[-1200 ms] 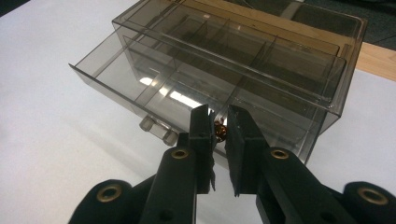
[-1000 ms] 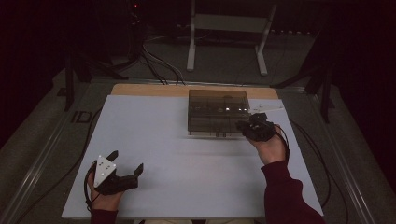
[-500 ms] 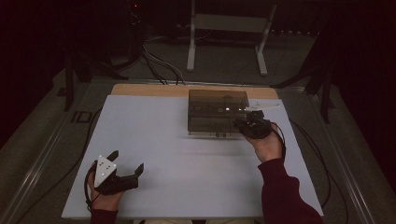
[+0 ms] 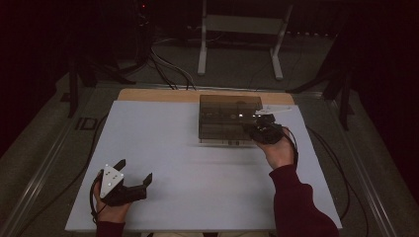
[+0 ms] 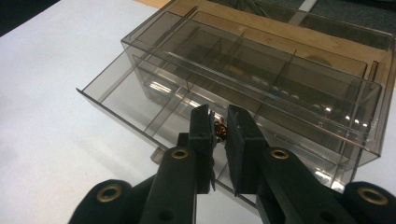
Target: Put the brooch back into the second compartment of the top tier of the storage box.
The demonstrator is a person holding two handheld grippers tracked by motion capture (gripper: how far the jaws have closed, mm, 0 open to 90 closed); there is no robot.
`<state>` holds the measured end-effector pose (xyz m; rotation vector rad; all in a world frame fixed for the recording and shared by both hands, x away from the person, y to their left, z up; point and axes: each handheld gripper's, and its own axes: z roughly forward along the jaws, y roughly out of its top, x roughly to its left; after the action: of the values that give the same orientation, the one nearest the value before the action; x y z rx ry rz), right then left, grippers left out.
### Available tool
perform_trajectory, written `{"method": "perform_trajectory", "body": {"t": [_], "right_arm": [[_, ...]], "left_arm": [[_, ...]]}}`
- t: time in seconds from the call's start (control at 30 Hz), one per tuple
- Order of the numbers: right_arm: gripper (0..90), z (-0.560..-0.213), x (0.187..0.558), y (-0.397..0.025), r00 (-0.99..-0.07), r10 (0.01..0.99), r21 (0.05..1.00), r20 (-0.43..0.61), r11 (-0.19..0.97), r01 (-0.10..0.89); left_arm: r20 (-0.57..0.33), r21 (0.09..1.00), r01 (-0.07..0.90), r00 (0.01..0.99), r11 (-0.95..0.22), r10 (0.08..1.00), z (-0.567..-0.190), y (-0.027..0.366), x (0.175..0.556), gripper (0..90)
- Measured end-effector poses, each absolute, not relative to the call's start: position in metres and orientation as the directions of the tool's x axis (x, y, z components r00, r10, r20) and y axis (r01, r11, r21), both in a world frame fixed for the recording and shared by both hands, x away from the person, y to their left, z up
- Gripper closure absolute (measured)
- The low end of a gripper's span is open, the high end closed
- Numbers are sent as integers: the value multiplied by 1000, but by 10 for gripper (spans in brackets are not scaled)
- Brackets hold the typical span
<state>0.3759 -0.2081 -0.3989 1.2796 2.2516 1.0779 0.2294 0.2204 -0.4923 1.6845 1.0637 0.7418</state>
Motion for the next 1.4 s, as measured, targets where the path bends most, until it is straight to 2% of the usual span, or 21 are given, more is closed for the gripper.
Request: {"method": "perform_trajectory", "body": {"t": [1.4], "right_arm": [[814, -414, 394, -186, -551, 830, 728, 91, 322, 605]], "left_arm": [[5, 938, 309, 442, -157, 897, -493, 218, 231, 8]]}}
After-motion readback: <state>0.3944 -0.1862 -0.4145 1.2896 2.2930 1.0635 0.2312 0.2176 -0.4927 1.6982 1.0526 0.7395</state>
